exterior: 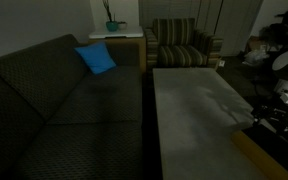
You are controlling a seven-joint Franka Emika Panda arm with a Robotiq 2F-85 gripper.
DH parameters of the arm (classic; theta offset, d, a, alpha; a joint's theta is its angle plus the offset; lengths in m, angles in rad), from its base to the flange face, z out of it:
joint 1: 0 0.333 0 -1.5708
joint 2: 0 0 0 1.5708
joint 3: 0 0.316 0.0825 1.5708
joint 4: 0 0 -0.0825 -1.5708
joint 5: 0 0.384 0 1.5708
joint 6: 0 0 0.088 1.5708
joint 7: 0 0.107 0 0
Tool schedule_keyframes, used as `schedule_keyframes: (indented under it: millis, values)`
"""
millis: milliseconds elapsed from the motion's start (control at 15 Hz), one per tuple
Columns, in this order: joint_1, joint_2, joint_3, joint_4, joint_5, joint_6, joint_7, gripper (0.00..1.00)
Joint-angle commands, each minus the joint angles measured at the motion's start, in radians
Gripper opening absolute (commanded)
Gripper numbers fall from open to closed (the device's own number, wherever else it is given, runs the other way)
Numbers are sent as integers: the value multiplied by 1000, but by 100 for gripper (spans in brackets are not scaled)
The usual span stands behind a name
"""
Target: Close the book
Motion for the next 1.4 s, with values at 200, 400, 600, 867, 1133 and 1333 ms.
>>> schedule_keyframes:
  millis: [200, 400, 600, 867, 1133, 1333]
  values:
    - [-134, 0, 115, -13, 111, -77, -68, 100]
    - [-163, 0, 130, -16, 150, -92, -88, 100]
    - [-176, 0, 138, -12, 175, -120, -93, 100]
    - [-189, -1, 144, 1, 192, -225, -101, 100]
    - [-192, -2, 143, 12, 211, -316, -124, 100]
    - [-179, -2, 133, 33, 211, -383, -128, 100]
